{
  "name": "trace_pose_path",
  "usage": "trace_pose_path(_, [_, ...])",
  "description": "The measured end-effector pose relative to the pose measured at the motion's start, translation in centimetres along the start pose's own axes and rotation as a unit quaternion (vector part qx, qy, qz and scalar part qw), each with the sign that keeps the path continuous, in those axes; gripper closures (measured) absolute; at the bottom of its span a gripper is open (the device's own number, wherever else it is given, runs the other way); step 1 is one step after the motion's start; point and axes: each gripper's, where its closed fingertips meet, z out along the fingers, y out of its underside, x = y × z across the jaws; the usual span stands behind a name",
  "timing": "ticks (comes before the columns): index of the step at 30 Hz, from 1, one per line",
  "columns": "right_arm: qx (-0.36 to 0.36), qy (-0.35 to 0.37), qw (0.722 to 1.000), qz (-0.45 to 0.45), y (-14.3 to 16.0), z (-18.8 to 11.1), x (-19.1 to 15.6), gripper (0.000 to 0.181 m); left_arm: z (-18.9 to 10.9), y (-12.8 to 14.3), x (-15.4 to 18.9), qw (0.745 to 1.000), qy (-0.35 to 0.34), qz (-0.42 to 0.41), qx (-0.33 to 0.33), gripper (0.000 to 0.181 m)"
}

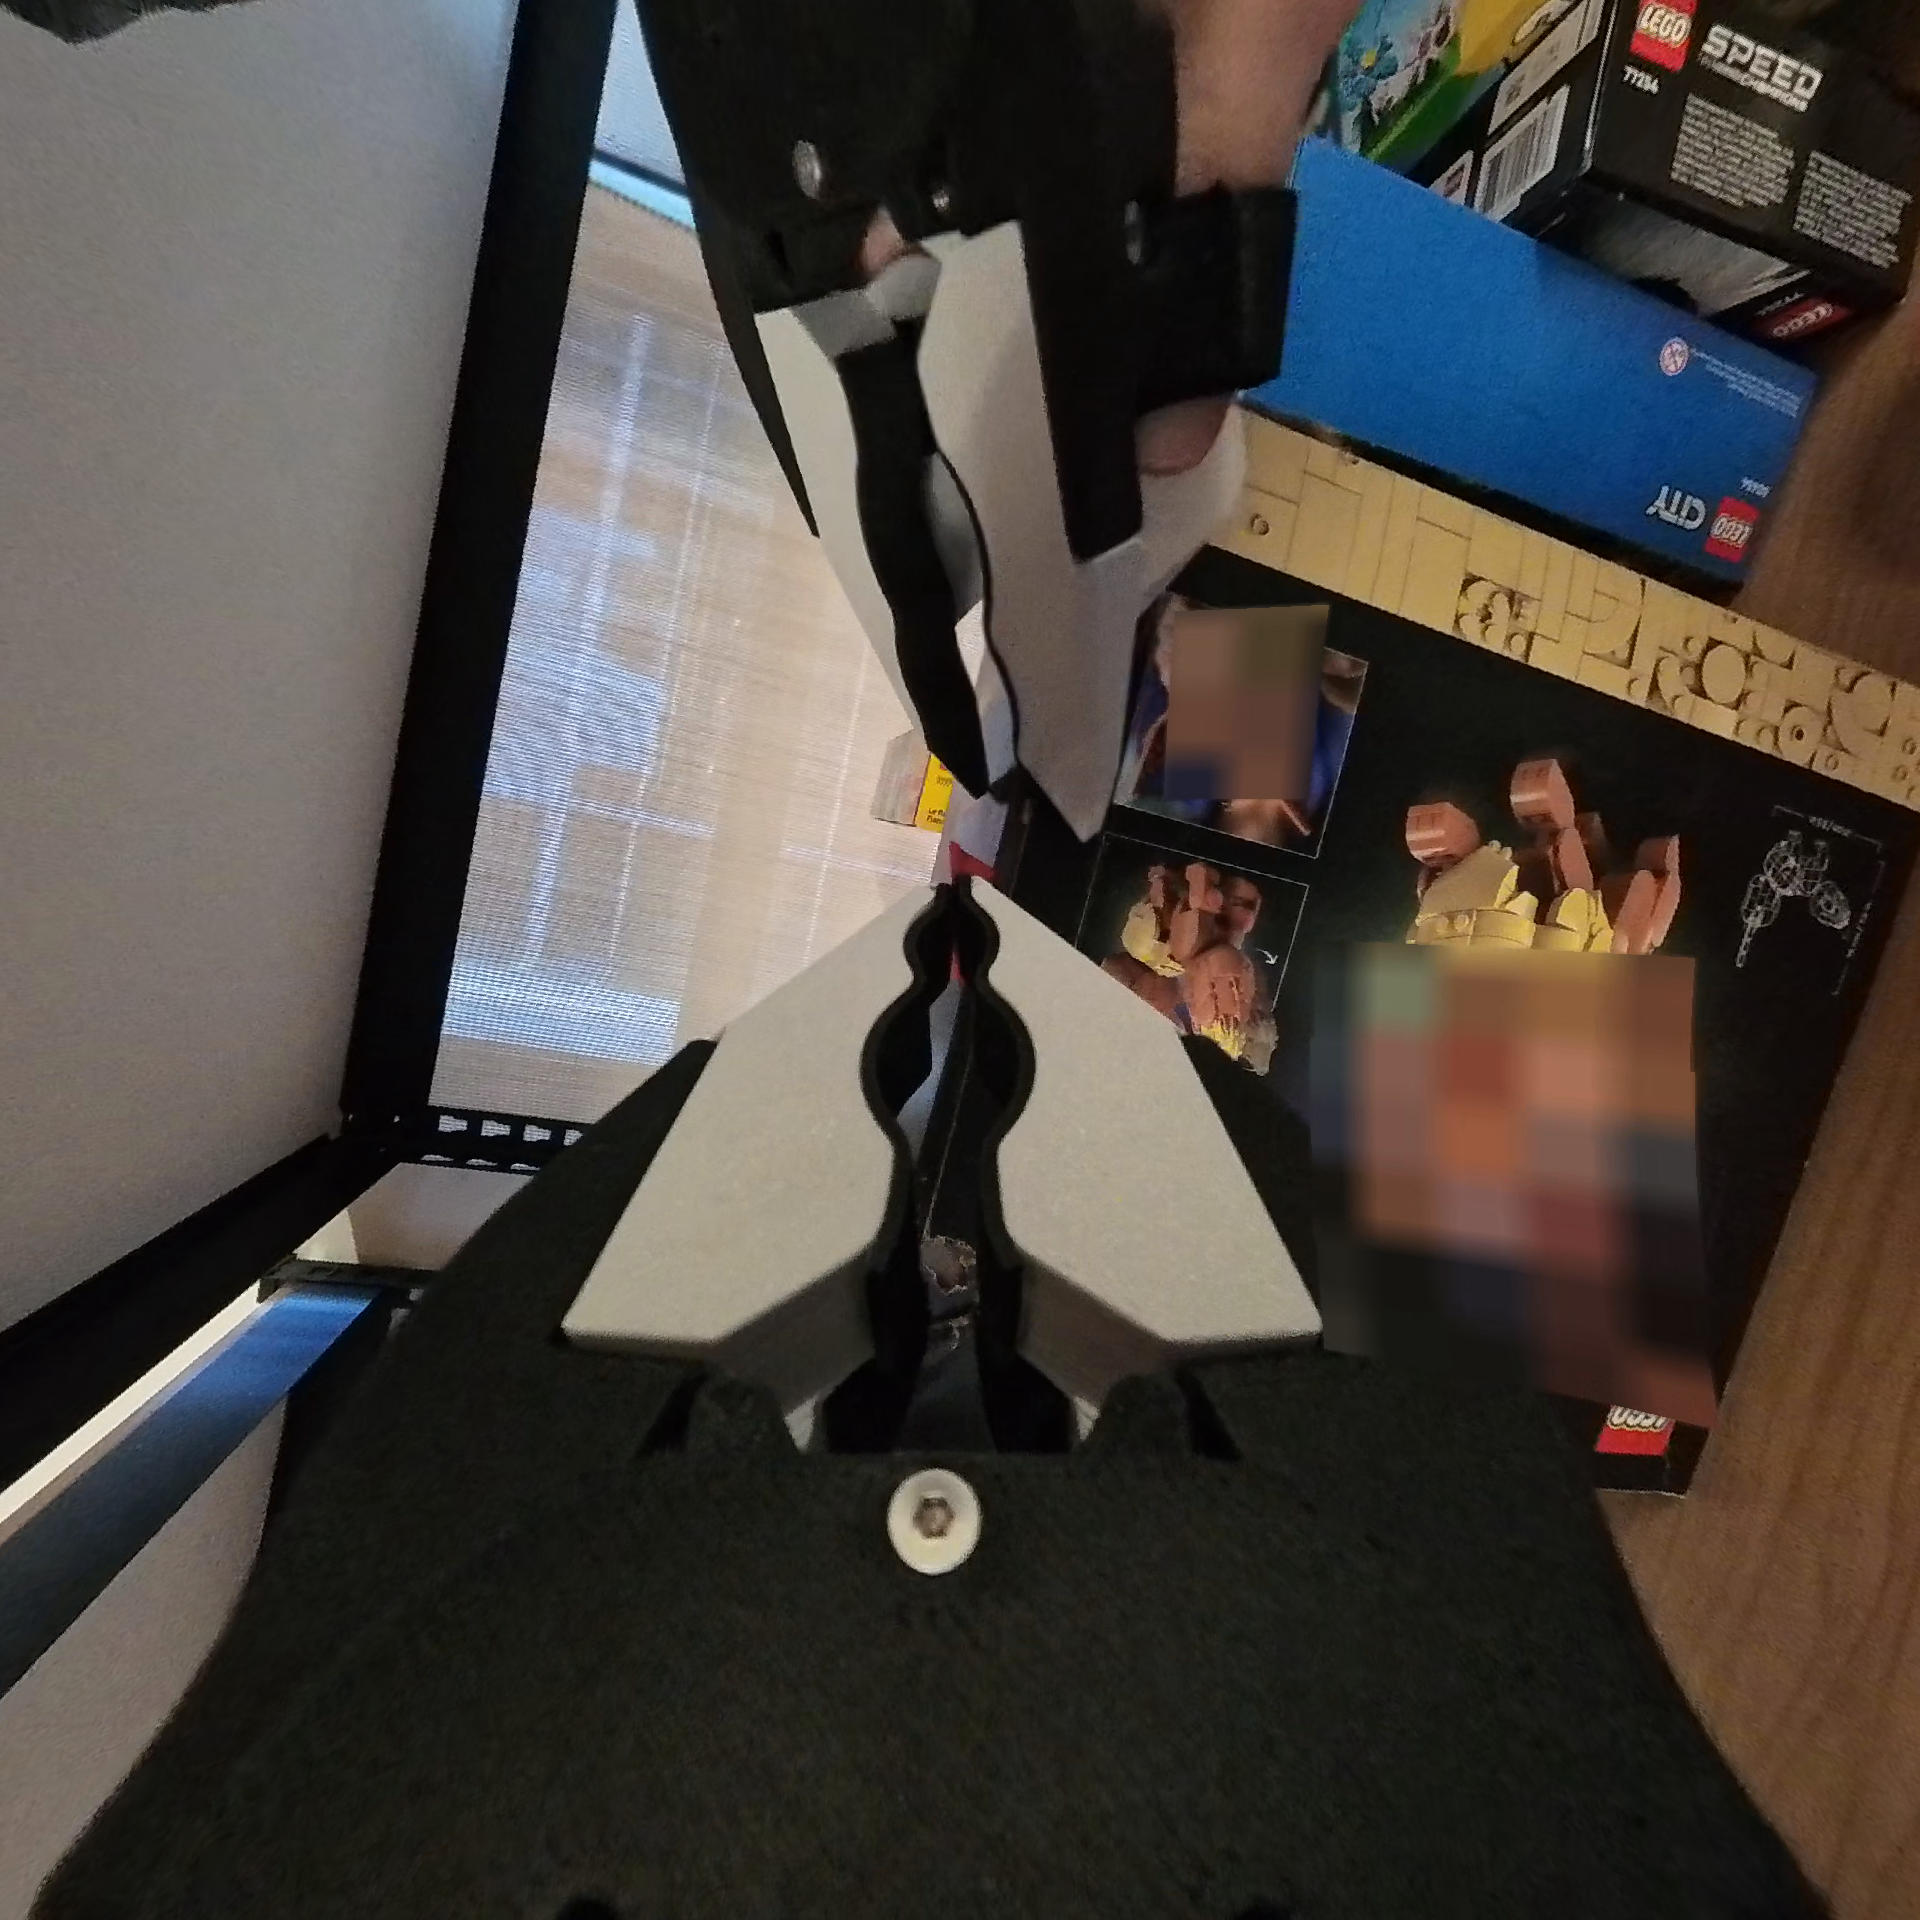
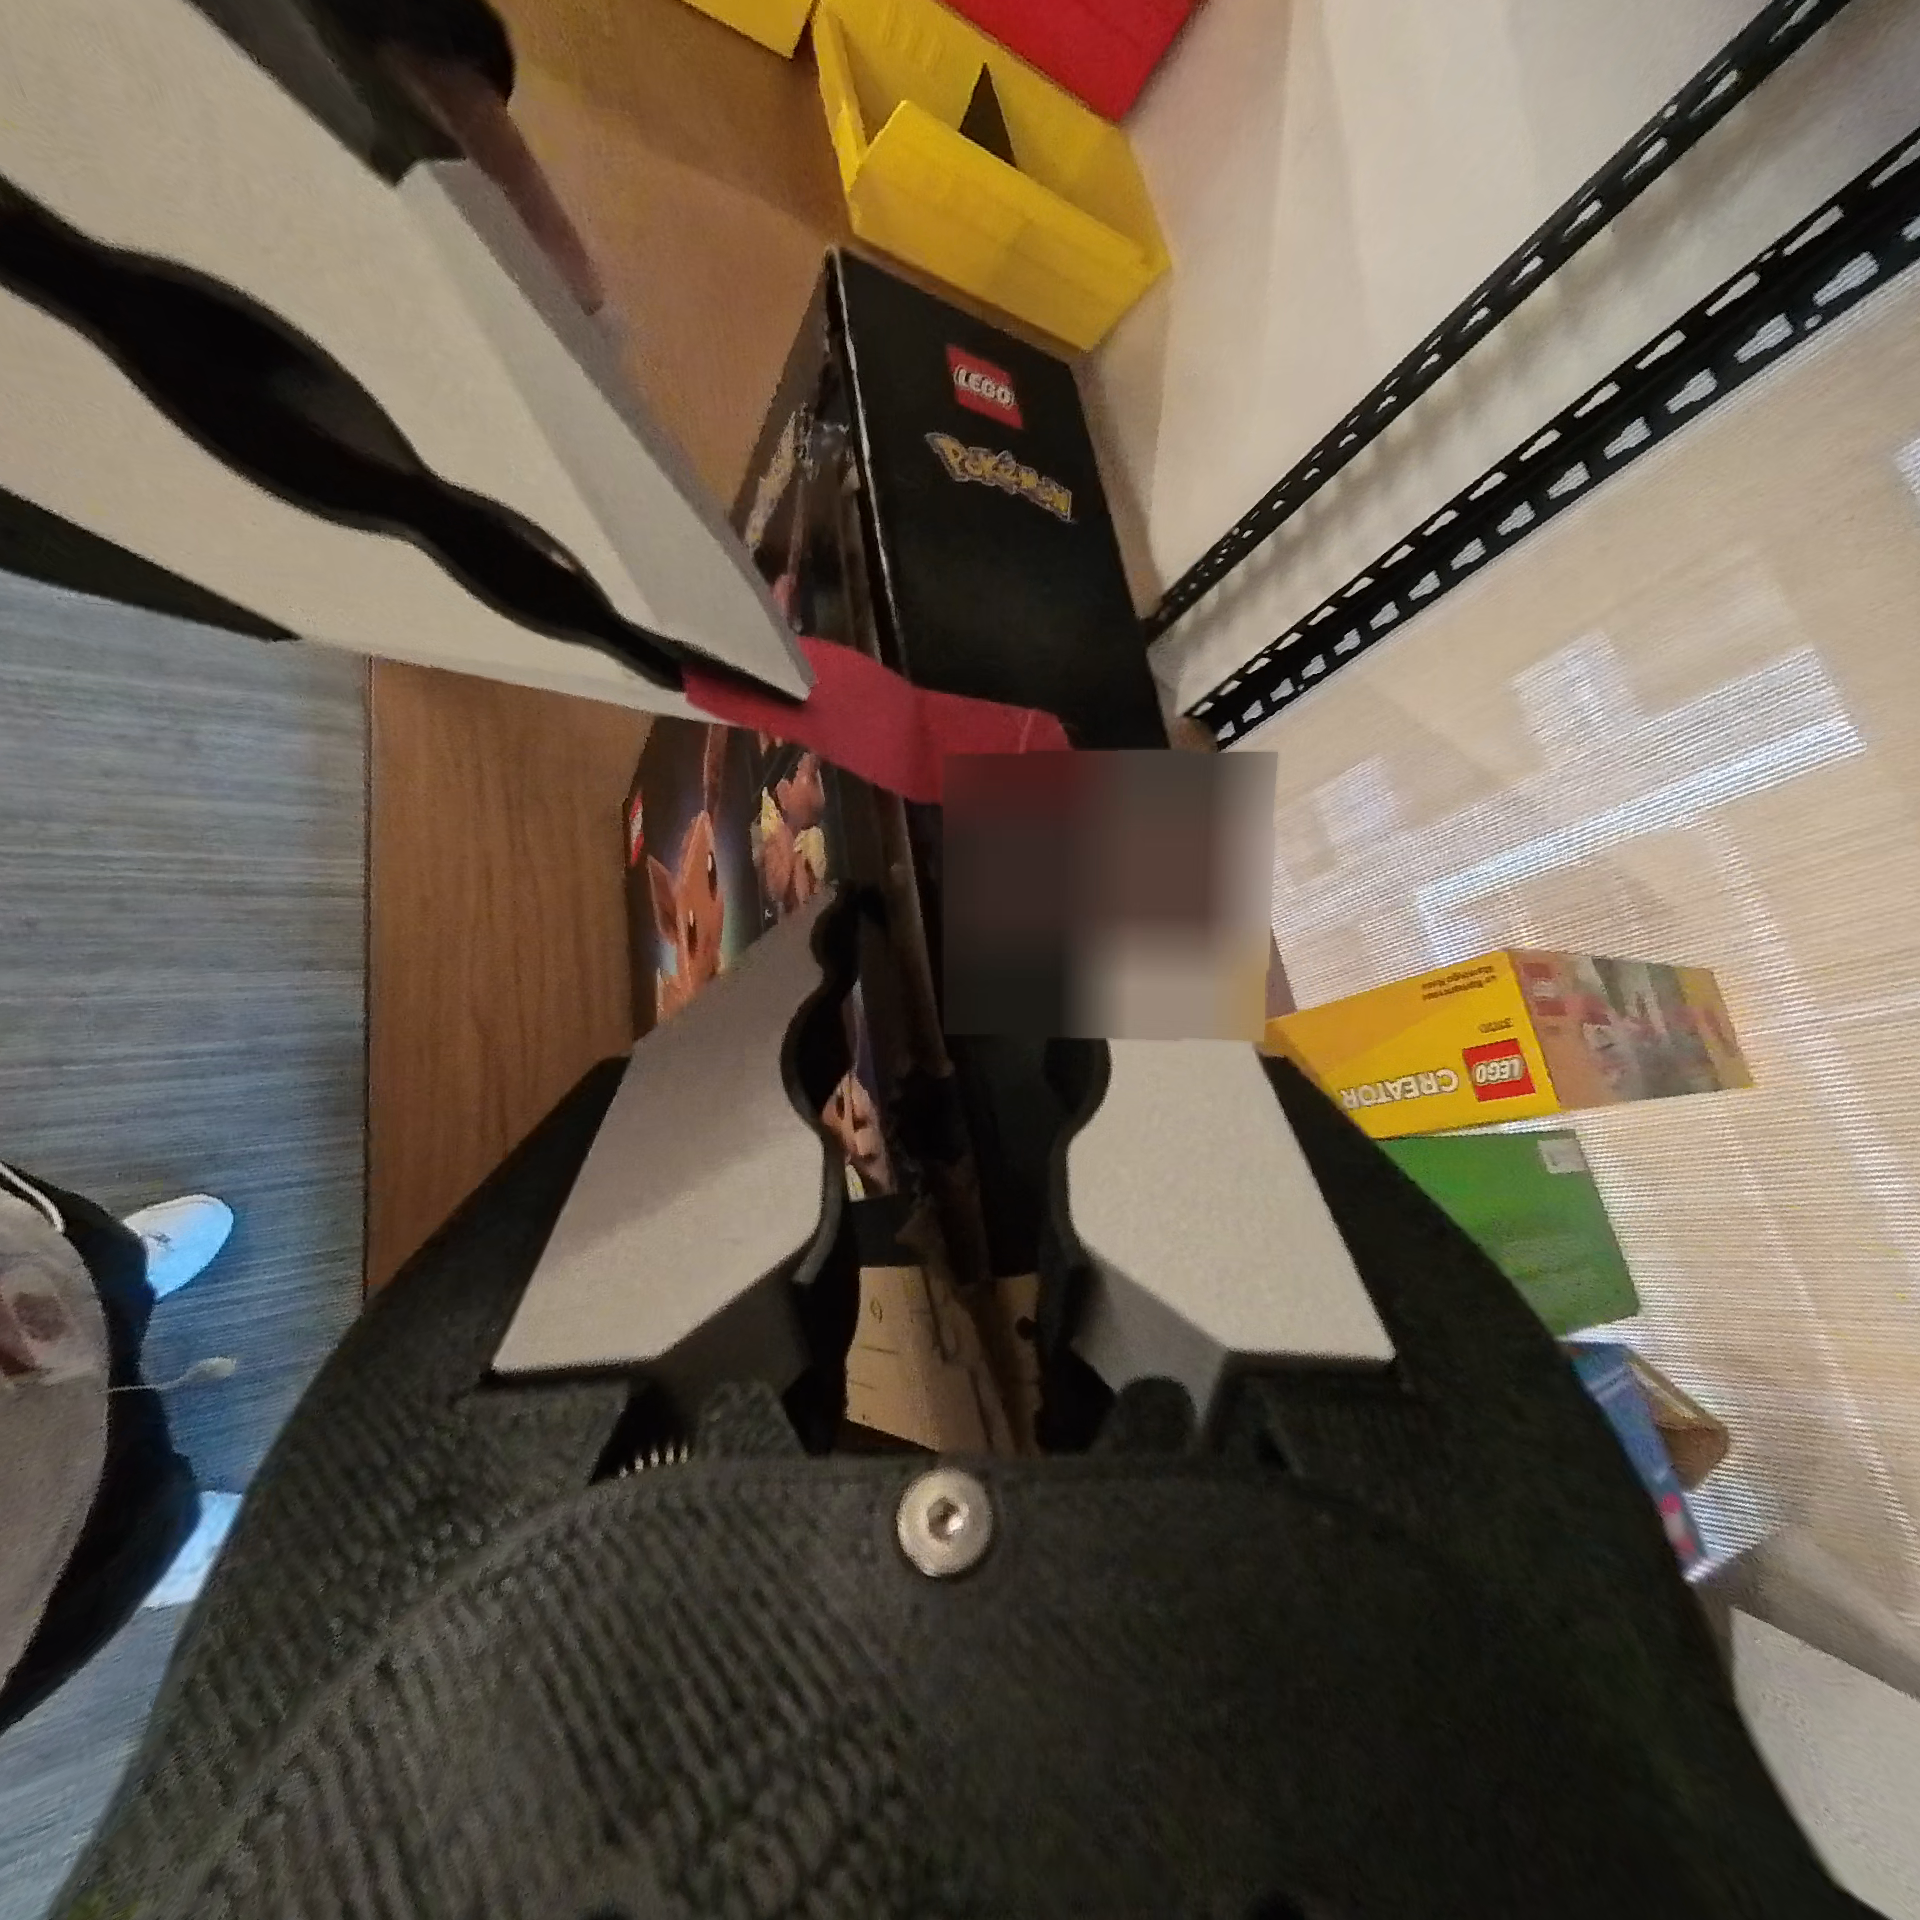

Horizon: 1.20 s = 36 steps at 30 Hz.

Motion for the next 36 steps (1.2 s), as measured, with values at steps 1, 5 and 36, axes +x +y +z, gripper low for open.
trace_pose_path(1, [0.000, 0.003, 1.000, 0.000, 0.0, 0.0, 0.1, 0.149, 0.0, 0.0, 0.0, 1.000, 0.001, 0.001, -0.002, 0.181])
trace_pose_path(5, [0.007, 0.019, 1.000, -0.020, 0.1, 0.0, 0.4, 0.157, 0.3, 0.3, 0.3, 1.000, 0.004, 0.005, -0.008, 0.181])
trace_pose_path(36, [0.004, 0.051, 0.995, -0.084, 0.1, 0.0, -0.1, 0.164, 0.8, 1.6, 3.3, 0.996, -0.035, 0.050, -0.071, 0.181])
